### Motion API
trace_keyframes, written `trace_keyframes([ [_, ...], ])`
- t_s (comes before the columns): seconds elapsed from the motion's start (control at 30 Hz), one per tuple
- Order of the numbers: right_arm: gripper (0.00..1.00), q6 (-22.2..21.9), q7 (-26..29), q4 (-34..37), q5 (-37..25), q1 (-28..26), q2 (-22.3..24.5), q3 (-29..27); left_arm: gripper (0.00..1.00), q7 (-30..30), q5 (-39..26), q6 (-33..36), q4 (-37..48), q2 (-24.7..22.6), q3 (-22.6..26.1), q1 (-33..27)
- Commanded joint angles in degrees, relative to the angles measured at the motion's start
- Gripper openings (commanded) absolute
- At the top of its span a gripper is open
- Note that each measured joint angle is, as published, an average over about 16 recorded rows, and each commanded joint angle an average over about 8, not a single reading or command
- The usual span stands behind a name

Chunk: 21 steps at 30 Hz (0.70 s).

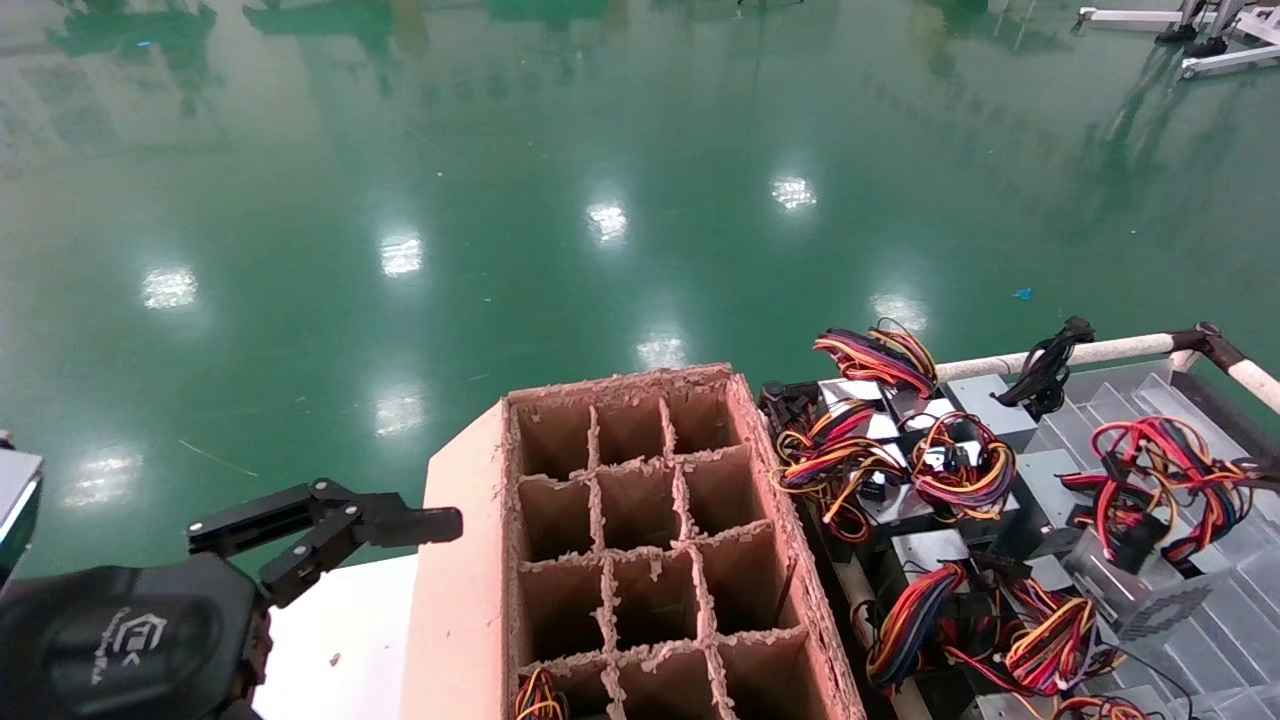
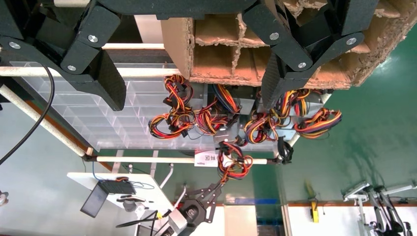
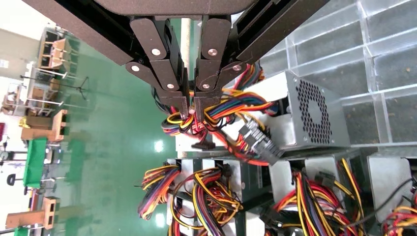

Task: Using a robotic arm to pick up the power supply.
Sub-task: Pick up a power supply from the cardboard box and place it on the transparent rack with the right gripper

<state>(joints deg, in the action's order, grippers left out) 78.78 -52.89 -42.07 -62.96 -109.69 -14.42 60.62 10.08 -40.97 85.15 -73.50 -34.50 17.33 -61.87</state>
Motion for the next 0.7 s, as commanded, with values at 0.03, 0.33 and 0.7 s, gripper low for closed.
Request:
trace_keyframes([
  [0.03,0.0,-0.33,-0.24,-0.31,0.0,-0.06,0.29,-0.12,1.0,0.0,0.0,0.0,0.0,0.0,0.01,0.0],
  [0.33,0.0,-0.94,-1.02,-0.41,-0.22,0.03,0.17,-0.13,1.0,-0.02,0.02,-0.01,0.0,0.01,0.03,-0.01],
  [0.7,0.0,-0.94,-1.95,0.5,0.4,1.39,0.3,0.27,1.0,-0.03,0.04,-0.03,0.0,0.02,0.06,-0.01],
])
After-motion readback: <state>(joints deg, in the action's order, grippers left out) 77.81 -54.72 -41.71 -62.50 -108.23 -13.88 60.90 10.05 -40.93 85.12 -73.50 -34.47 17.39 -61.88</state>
